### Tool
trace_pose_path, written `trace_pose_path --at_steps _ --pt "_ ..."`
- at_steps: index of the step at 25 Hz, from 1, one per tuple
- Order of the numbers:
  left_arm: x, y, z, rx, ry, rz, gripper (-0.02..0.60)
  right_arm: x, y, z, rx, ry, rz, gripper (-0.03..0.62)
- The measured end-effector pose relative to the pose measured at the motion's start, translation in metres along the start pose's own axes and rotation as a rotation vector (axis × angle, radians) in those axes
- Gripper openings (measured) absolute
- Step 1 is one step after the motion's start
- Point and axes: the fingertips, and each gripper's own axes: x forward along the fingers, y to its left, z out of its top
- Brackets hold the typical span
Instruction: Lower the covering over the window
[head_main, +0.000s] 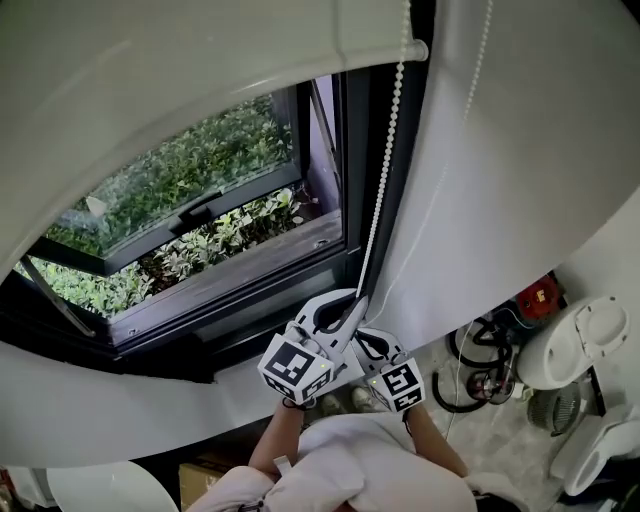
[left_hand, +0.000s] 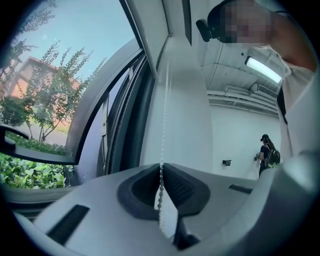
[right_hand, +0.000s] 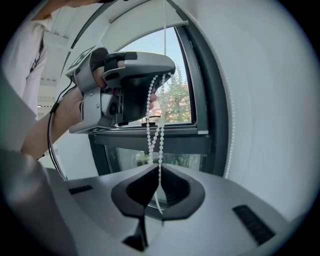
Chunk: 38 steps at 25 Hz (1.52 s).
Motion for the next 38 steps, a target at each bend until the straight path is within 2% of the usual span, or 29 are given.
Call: trace_pose_path --at_steps 3,6,11,18,22,26,30,32,33,34,38 --pt "-0.002 0.001 -0.007 0.003 0.003 0.005 0.025 -0.011 -0.003 0.001 0.022 -0.003 0.0 0.052" --pt "-0.003 0.002 -0.017 0.015 0.029 0.011 0.025 -0.028 -0.008 0.019 0.031 -0.039 -0.01 0.052" --pt "-0.006 0.002 -0.039 -0.005 0.06 0.016 0.025 -0.057 -0.019 0.069 -0.019 -0.123 -0.043 0.054" --pt "-0.004 0.0 -0.068 0.002 0.112 0.02 0.025 -0.089 -0.016 0.149 -0.063 -0.303 -0.03 0.071" --pt "-0.003 -0.002 -0.091 -0.006 0.152 0.017 0.025 -0.088 -0.011 0.189 -0.107 -0.383 -0.014 0.088" --pt "-0.005 -0.005 -0.112 -0.02 0.168 0.013 0.025 -0.075 -0.012 0.211 -0.152 -0.405 -0.012 0.114" --pt "-0.01 -0.004 -0.12 -0.039 0.15 0.018 0.025 -0.064 -0.011 0.221 -0.17 -0.414 -0.003 0.13" --pt "-0.011 -0.003 -0.12 -0.043 0.141 0.019 0.025 -0.061 -0.01 0.224 -0.165 -0.421 0.001 0.127" --pt "-0.011 -0.002 -0.12 -0.043 0.141 0.018 0.025 -0.06 -0.01 0.224 -0.154 -0.428 0.001 0.095" --pt "-0.011 -0.002 -0.12 -0.042 0.141 0.016 0.025 -0.059 -0.011 0.224 -0.135 -0.436 -0.002 0.013" --pt "-0.011 -0.003 -0.121 -0.037 0.14 0.014 0.025 -0.06 -0.014 0.221 -0.084 -0.484 -0.027 0.0"
